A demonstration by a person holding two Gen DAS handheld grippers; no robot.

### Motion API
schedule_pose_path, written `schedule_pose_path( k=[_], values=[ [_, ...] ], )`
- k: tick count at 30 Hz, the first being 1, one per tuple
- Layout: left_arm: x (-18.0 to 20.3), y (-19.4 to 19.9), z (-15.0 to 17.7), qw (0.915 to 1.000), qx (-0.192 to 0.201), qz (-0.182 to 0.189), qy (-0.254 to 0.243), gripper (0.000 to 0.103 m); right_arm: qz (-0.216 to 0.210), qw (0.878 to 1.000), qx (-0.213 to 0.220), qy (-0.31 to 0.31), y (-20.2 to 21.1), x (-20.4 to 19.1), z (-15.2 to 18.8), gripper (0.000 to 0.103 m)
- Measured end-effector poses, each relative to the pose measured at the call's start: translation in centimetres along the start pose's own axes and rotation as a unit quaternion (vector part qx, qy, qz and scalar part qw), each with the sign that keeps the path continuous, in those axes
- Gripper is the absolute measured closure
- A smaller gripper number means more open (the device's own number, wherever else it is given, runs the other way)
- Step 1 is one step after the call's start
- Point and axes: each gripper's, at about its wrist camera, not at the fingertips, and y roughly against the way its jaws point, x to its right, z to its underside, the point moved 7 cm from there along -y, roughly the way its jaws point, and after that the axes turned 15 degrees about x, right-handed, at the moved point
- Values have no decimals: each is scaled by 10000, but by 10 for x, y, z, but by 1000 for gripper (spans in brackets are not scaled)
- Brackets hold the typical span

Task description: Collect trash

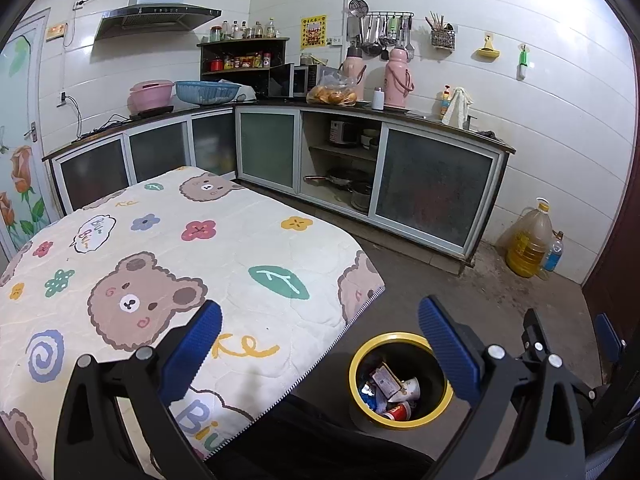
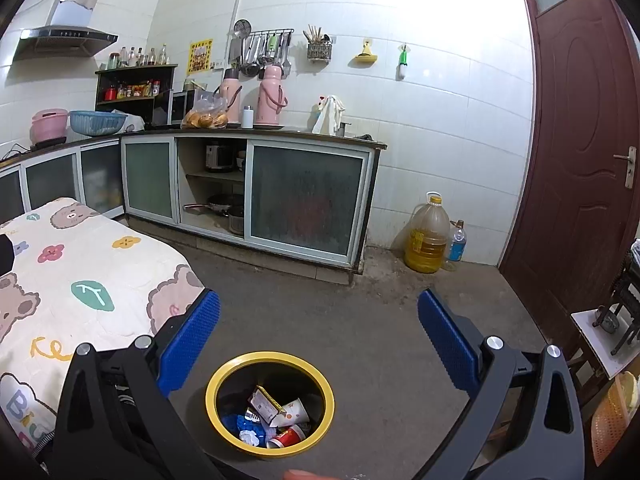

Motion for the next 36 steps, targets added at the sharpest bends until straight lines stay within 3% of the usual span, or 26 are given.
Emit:
schedule_pose_path(
  k=[36],
  values=[
    [2,-9,10,9996,-219,177,28,8,-11,9999,-146,12,-5,3,15,8]
  ],
)
